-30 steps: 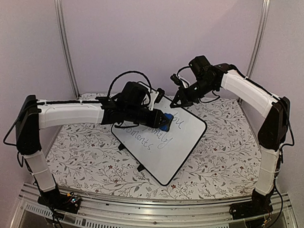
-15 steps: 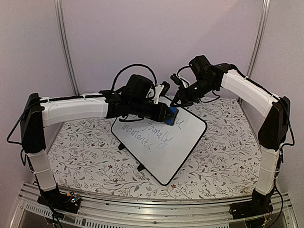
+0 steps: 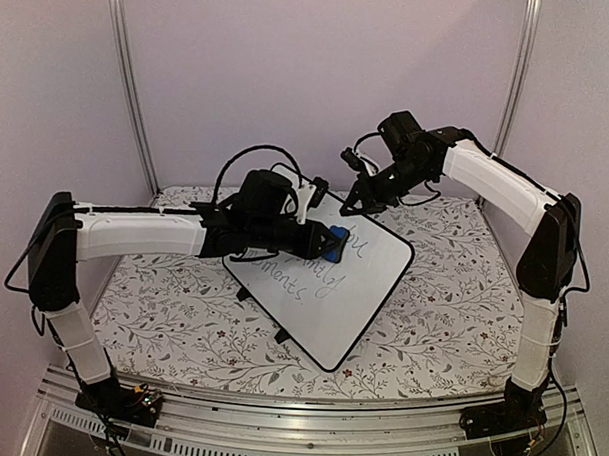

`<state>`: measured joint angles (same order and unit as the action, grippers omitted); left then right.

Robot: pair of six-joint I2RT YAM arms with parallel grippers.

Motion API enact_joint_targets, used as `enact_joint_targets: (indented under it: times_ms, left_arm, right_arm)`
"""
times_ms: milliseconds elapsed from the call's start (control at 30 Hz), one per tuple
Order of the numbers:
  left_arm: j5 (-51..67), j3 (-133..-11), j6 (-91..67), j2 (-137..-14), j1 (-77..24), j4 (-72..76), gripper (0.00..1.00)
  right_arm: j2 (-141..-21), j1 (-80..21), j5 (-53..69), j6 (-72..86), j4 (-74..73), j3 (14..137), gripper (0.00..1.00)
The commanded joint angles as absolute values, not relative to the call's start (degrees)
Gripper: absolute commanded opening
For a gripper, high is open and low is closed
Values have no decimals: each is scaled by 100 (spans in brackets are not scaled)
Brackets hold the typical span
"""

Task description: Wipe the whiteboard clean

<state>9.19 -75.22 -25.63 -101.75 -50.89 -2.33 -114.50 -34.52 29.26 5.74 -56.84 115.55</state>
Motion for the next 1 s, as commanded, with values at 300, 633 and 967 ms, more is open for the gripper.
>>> enact_joint_targets:
  times_ms: [300, 633, 967]
  left_arm:
    - [731, -6166, -2905, -9959, -5152, -577, 0]
    - [209, -6690, -1920, -10099, -5138, -1247, 0]
    - [499, -7762, -1264, -10621, -5076, -1670, 0]
  right_arm:
    - [-11408, -3865, 2955, 62, -5849, 11564, 0]
    - [-11418, -3867, 2981, 62, -5840, 11566, 0]
    - [-11417, -3863, 3006, 62, -5827, 11566, 0]
